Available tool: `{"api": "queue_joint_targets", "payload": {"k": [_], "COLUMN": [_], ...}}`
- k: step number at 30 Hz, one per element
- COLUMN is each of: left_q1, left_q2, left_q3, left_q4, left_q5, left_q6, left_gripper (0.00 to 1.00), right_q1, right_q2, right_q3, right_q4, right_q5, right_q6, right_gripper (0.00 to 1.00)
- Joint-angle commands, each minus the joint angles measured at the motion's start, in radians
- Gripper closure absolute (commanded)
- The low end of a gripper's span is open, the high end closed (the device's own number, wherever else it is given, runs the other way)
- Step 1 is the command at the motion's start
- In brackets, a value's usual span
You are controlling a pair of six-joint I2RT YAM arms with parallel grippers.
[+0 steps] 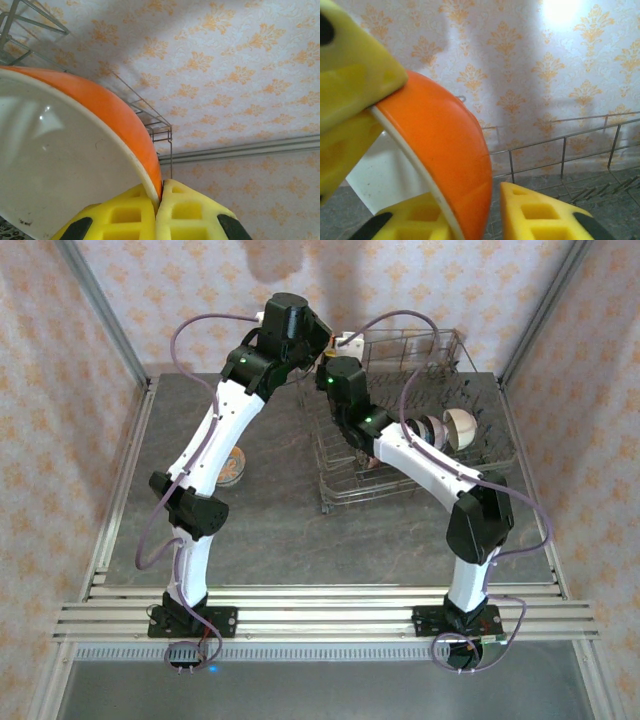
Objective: Load the bowls into the dish rack
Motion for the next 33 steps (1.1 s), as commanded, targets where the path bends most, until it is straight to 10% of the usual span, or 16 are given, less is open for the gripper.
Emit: {"api": "queue_joint_targets", "payload": {"k": [1,13,33], "left_q1": [-0.004,0.016,0.045], "left_q2": [-0.006,-0.024,-0.074], "left_q3": [0.028,-0.013,0.001], "left_q4": [0.048,0.055,0.046], "left_q5": [0.003,0.054,0.003], "left_q6": [-0.009,0.003,0.149], "left_gripper": [1.0,0.99,0.28], "right_q1": [-0.007,-0.008,-0.134], "right_q2": [0.014,-0.022,0.018], "right_q3": [0.036,-0.004,0.12], "right_q4": [0.032,0.063,-0.307], "right_q5": [0.078,0.12,0.16], "right_q6": [0.004,0.017,0.138], "right_gripper": [0.82,1.0,1.0]}}
